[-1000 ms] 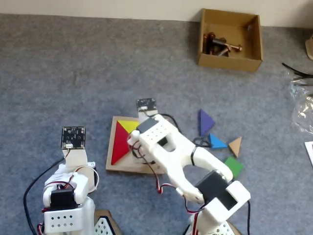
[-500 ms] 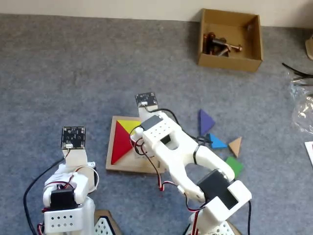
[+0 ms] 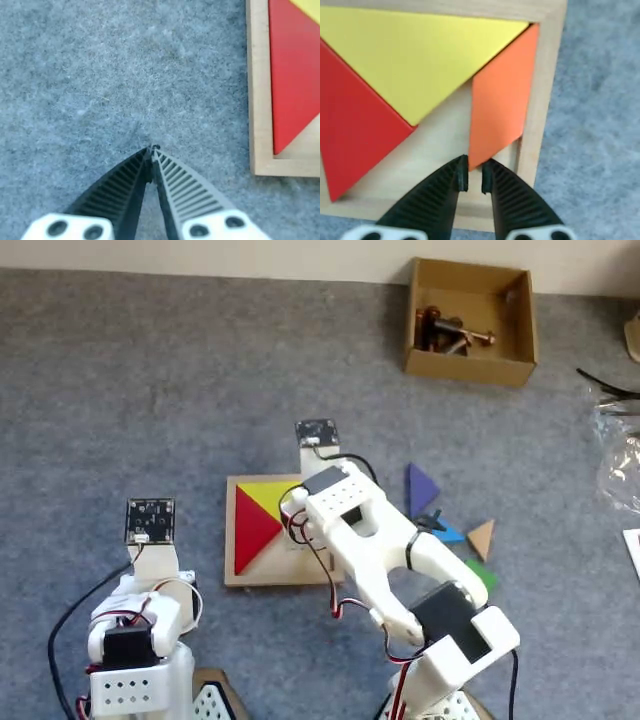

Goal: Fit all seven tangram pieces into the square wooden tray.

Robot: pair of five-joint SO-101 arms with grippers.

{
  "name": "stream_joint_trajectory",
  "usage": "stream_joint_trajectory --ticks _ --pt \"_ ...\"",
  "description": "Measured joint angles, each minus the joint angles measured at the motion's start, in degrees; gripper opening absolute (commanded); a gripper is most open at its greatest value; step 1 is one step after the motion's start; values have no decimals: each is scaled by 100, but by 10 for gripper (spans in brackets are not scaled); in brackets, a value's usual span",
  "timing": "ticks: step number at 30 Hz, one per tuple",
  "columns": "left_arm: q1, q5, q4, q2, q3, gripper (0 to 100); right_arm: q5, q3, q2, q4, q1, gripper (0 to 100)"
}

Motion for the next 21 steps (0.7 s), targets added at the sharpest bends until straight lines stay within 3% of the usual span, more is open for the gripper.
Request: stream_joint_trajectory --ticks 21 --pt "0 0 0 0 0 5 35 79 -1407 677 44 44"
